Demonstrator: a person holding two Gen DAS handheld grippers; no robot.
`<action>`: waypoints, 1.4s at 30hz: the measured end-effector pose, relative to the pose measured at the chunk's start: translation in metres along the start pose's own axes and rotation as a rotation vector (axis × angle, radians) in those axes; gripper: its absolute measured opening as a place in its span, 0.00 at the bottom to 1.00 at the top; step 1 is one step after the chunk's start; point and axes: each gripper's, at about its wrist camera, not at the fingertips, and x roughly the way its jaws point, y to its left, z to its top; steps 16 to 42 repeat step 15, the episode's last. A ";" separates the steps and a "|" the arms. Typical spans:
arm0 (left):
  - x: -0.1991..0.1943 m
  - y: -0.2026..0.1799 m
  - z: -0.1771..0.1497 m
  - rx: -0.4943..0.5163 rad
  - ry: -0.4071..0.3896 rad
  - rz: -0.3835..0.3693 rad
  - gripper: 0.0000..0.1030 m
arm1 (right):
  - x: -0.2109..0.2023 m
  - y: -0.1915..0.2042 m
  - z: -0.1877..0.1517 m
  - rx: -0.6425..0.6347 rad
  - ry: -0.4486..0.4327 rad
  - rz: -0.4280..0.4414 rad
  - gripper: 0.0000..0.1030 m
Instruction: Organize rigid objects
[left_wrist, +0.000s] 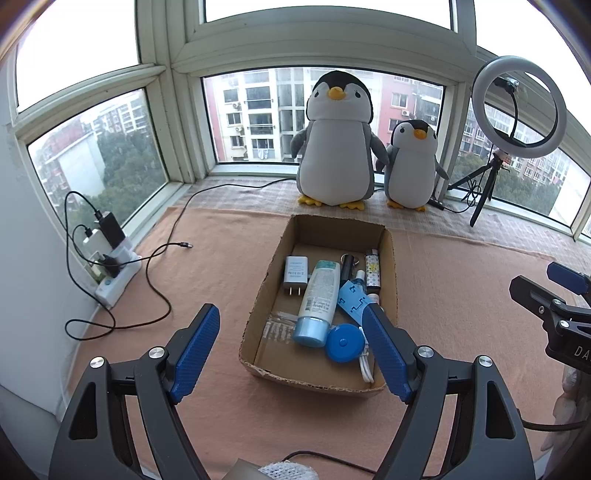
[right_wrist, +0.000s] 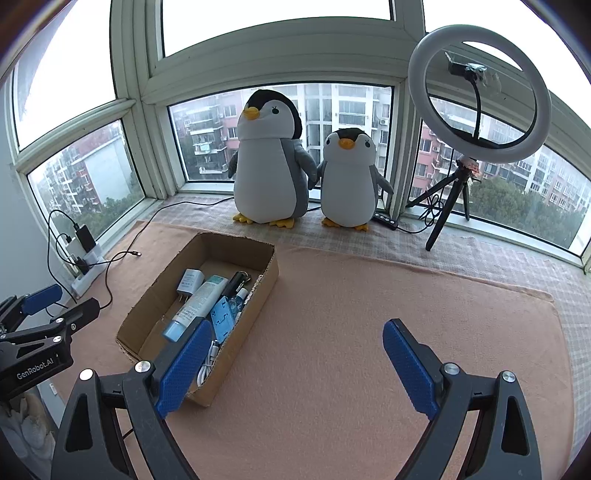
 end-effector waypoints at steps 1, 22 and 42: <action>0.000 0.000 0.000 -0.001 0.000 0.000 0.77 | 0.001 0.000 0.000 0.000 0.002 0.000 0.89; 0.003 0.000 -0.001 0.003 0.001 0.005 0.77 | 0.004 0.001 -0.002 -0.001 0.009 0.000 0.89; 0.003 0.000 -0.001 0.003 0.001 0.005 0.77 | 0.004 0.001 -0.002 -0.001 0.009 0.000 0.89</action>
